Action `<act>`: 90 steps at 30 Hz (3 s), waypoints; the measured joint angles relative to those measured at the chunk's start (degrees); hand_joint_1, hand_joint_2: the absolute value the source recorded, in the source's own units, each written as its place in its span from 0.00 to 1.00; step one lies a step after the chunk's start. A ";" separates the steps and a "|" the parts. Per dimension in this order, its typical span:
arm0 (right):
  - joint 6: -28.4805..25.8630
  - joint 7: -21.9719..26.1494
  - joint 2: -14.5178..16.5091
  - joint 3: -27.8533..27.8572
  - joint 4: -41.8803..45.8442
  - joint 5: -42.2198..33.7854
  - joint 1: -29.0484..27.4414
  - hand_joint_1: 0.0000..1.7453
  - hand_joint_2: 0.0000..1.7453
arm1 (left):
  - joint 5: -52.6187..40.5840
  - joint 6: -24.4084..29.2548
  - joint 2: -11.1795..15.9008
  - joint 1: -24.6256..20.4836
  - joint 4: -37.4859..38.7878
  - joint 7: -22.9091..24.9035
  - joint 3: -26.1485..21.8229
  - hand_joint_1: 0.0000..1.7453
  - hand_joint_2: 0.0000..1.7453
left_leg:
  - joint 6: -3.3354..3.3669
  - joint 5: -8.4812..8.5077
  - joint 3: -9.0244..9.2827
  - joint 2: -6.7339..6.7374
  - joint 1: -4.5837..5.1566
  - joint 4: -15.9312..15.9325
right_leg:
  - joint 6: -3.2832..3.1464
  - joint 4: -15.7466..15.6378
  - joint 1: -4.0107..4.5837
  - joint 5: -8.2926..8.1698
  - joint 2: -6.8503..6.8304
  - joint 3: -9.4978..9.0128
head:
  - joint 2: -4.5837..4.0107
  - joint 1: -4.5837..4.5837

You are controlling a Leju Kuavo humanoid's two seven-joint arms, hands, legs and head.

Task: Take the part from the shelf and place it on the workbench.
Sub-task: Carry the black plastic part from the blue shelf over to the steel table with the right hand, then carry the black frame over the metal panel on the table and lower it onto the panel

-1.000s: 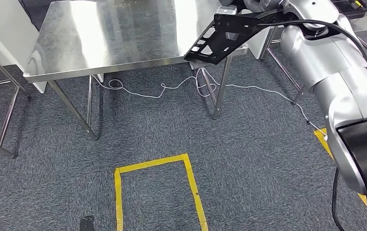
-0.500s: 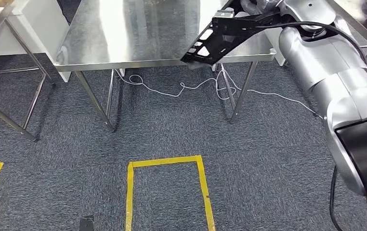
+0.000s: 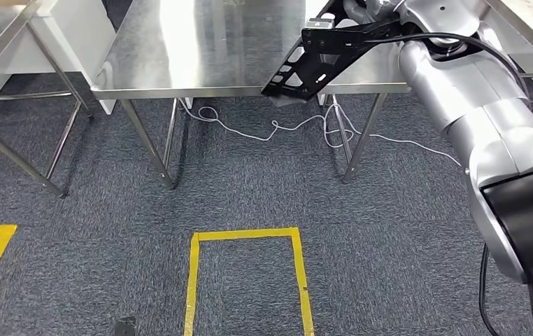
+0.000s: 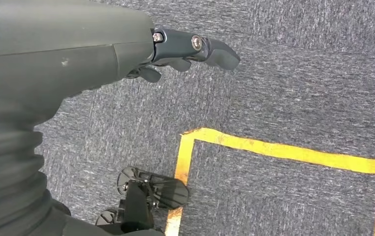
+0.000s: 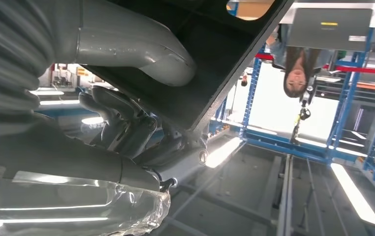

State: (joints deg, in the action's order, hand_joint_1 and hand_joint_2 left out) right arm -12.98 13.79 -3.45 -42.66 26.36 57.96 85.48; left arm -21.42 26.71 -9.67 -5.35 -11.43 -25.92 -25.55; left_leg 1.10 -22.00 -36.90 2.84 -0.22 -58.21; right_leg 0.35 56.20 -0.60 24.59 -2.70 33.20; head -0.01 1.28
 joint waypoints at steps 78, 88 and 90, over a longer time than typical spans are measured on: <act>-3.47 -2.40 0.32 -2.57 -0.42 1.73 1.89 1.00 1.00 | -2.60 -3.94 -0.09 -0.31 0.01 5.84 -0.58 0.00 1.00 | -0.40 -1.88 1.92 -4.41 -0.82 0.42 | 2.77 1.19 -1.88 -0.80 3.11 2.13 | -0.01 -0.58; -3.17 -2.40 0.53 -3.15 -0.40 2.03 2.57 1.00 1.00 | -3.04 -3.94 -0.05 -0.27 0.00 6.03 -0.55 0.00 1.00 | -0.40 -4.43 -7.66 -2.87 -1.06 -14.07 | -0.08 1.37 -0.75 1.11 3.41 -0.08 | 0.00 -0.27; -3.14 -2.40 0.50 -3.22 -0.39 2.03 2.65 1.00 1.00 | -3.05 -3.93 0.08 -0.28 0.01 6.04 -0.55 0.00 1.00 | 1.42 0.62 -4.43 -2.77 -0.34 -5.94 | -0.16 1.19 -0.36 1.89 3.41 -1.12 | 0.00 -0.42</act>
State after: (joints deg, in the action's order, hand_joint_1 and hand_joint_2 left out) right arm -16.13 11.39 -2.95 -45.88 25.97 60.00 88.13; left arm -24.47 22.79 -9.59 -5.63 -11.43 -19.87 -26.09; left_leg 2.52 -21.38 -41.34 0.06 -0.56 -64.15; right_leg 0.19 57.39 -0.96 26.48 0.71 32.08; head -0.01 0.86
